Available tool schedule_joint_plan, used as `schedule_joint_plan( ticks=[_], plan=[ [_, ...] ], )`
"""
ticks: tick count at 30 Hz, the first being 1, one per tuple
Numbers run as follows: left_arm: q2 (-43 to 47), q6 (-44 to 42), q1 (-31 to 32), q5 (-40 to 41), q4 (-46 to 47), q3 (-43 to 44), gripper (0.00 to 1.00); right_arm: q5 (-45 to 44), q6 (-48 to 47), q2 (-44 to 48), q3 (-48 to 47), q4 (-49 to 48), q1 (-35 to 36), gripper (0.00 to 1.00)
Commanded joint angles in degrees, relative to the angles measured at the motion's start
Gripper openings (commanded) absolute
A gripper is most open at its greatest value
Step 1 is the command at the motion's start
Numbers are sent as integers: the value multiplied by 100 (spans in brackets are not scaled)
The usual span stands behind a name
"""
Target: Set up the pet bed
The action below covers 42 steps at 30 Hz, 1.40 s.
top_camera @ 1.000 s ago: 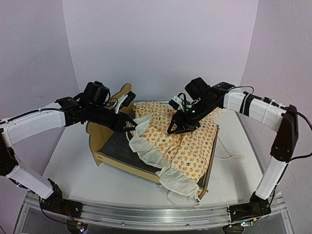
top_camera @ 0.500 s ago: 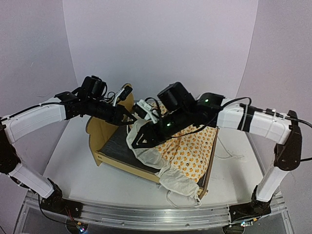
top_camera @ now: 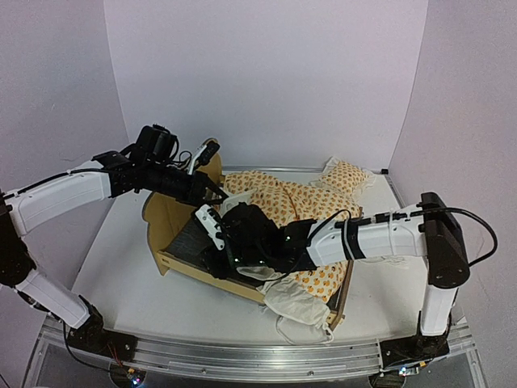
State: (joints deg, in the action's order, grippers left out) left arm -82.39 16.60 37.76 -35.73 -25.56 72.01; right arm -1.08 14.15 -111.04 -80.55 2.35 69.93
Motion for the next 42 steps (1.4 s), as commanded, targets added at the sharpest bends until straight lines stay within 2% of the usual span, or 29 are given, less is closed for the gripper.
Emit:
schedule_joint_plan(
  ticks=[1,8,12,14,19,22,23,25,26,27,30,33,35,38,40,42],
  plan=[
    [336,-16,-13,28,61,112,0,-1862,-461,553,487,-704,-183,46],
    [178,-52,-48,89,45,132,0,-2136,-777,1072,756,-298,-222,48],
    [101,-38,-50,5,34,193,0,-1943,-538,1140,830,-314,-467,52],
    [121,-34,-49,4,34,183,0,-1689,-404,1142,787,-314,-654,53],
    [80,-17,-49,-59,18,244,0,-343,-176,813,351,-279,-1030,57],
    [43,9,-49,-158,27,286,0,-34,-177,684,214,-342,-1033,57],
    [20,10,-51,-197,25,308,0,36,-199,635,143,-348,-1041,55],
    [-17,-17,-49,-227,25,326,0,-221,-315,590,40,-252,-1039,43],
    [-3,-31,-49,-192,25,326,0,-682,-370,609,18,34,-1053,32],
    [21,-46,-49,-108,27,331,0,-1180,-486,632,-12,307,-1059,28],
    [61,-30,-89,217,27,371,0,-2664,-924,697,48,999,-1115,25],
    [26,-32,-91,520,84,534,0,-3021,-999,1000,589,1102,-1348,21],
    [-65,16,-93,541,343,551,0,-2934,-897,1190,850,1133,-1587,21],
    [-605,151,-87,233,478,943,0,-2098,-598,1344,770,1796,-1874,20],
    [-1022,266,-57,51,568,1250,0,-1545,-584,1466,544,2402,-1878,27],
    [-1356,314,-32,48,653,1570,0,-1152,-329,1578,122,3514,-1879,34]
  ],
)
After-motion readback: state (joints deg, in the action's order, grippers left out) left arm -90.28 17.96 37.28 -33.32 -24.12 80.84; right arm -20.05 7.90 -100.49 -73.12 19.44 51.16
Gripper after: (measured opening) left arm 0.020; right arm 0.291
